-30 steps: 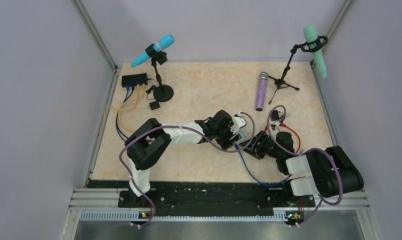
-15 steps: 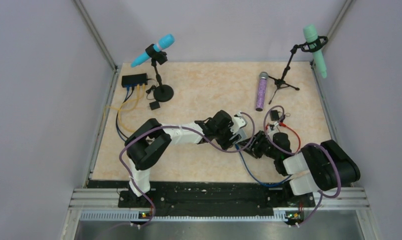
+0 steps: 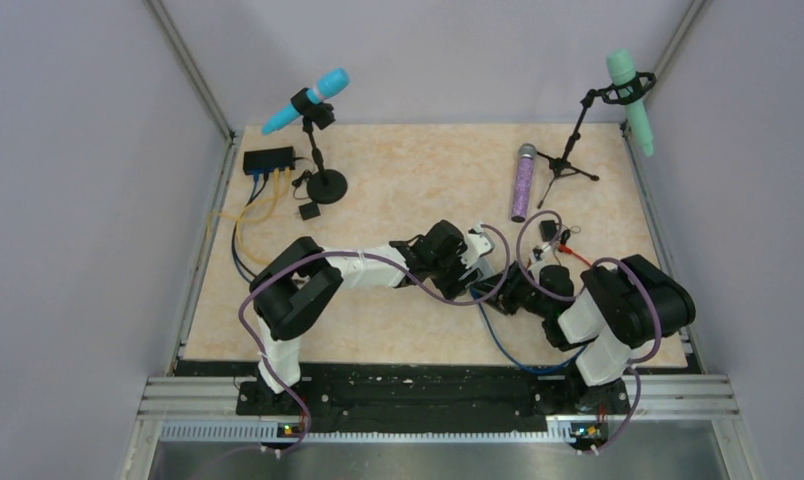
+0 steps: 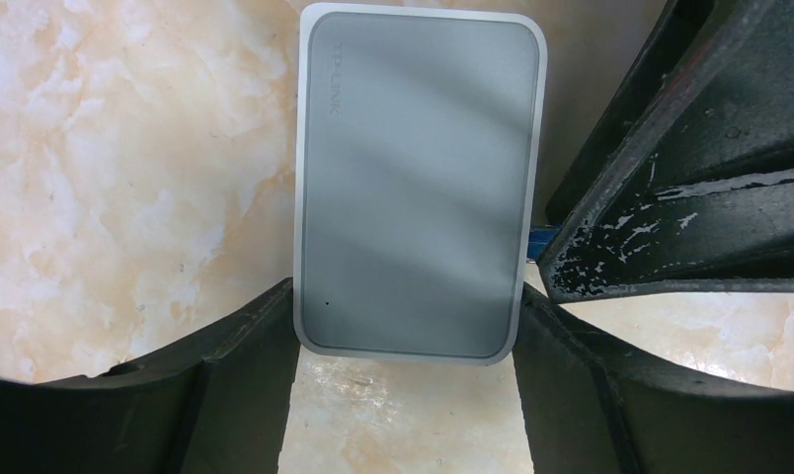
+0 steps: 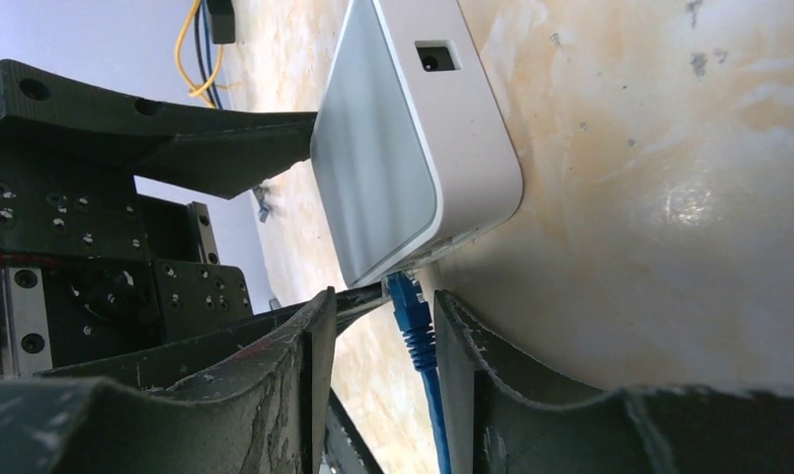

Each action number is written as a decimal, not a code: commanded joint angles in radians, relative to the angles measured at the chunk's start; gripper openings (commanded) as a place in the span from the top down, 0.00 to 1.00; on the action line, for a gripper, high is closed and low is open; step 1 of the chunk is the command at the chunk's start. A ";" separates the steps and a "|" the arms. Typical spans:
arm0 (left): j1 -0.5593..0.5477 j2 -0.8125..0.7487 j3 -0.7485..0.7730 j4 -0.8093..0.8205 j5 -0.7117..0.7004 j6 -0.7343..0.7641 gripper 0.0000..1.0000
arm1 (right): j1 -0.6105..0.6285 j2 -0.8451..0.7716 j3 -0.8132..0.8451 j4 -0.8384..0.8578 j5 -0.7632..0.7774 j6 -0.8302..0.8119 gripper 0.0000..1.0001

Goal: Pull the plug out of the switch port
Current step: Pull the connector from the switch port.

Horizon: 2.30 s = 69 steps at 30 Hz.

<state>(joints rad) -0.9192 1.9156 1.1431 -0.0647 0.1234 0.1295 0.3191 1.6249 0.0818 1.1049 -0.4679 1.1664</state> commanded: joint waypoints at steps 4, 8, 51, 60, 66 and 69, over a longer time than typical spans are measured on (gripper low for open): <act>-0.018 0.041 -0.030 -0.128 0.092 -0.041 0.48 | 0.018 0.031 0.004 0.024 0.039 -0.008 0.63; -0.018 0.042 -0.024 -0.130 0.095 -0.040 0.49 | 0.018 0.031 0.010 0.019 0.044 -0.010 0.71; -0.007 0.084 0.023 -0.168 0.157 -0.058 0.52 | 0.037 0.030 -0.014 0.124 0.048 0.016 0.75; 0.002 0.100 0.020 -0.159 0.168 -0.063 0.52 | 0.037 0.033 -0.028 0.166 0.039 0.020 0.81; 0.005 0.102 0.011 -0.146 0.175 -0.069 0.52 | 0.038 0.038 -0.030 0.193 0.030 0.027 0.69; 0.009 0.100 0.007 -0.139 0.179 -0.069 0.53 | 0.038 0.036 -0.037 0.203 0.031 0.026 0.71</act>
<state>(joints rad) -0.9016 1.9358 1.1915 -0.1169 0.2070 0.1093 0.3386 1.6756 0.0582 1.2190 -0.4236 1.1980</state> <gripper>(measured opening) 0.752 0.308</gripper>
